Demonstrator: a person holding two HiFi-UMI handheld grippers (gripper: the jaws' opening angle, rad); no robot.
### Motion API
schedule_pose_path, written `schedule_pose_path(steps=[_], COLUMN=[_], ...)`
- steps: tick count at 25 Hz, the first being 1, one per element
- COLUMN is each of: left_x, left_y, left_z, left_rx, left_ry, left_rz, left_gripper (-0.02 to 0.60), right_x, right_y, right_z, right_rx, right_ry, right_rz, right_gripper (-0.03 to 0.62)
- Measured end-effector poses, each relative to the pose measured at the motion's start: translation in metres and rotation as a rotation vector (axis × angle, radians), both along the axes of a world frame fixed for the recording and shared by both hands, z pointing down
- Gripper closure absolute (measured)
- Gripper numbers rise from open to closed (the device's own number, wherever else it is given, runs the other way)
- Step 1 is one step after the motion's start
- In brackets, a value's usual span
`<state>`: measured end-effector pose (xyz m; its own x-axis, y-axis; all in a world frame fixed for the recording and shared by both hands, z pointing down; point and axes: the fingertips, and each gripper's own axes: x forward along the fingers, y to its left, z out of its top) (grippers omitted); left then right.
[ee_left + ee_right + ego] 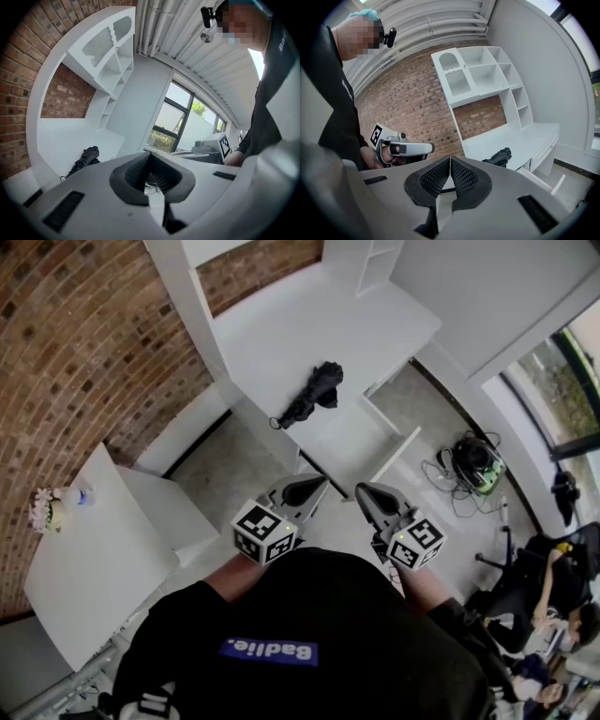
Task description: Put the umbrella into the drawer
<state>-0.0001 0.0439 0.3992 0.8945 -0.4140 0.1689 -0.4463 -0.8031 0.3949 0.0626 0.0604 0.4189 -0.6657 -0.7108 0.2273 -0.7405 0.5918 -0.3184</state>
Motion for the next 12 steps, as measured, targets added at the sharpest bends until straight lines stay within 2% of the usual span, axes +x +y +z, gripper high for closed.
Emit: schedule_pose_path(steps=[8, 12], left_x=[-0.039, -0.052], left_y=[-0.036, -0.045], left_z=[-0.005, -0.003], left_rx=[0.025, 0.017], left_ry=[0.036, 0.048], left_rz=[0.037, 0.039], left_gripper=[0.578, 0.578], right_x=[-0.037, -0.054], right_y=[-0.042, -0.060], right_z=[-0.003, -0.006], right_rx=[0.008, 0.027], right_ry=[0.090, 0.129], right_rz=[0.049, 0.042], right_gripper=[0.562, 0.562])
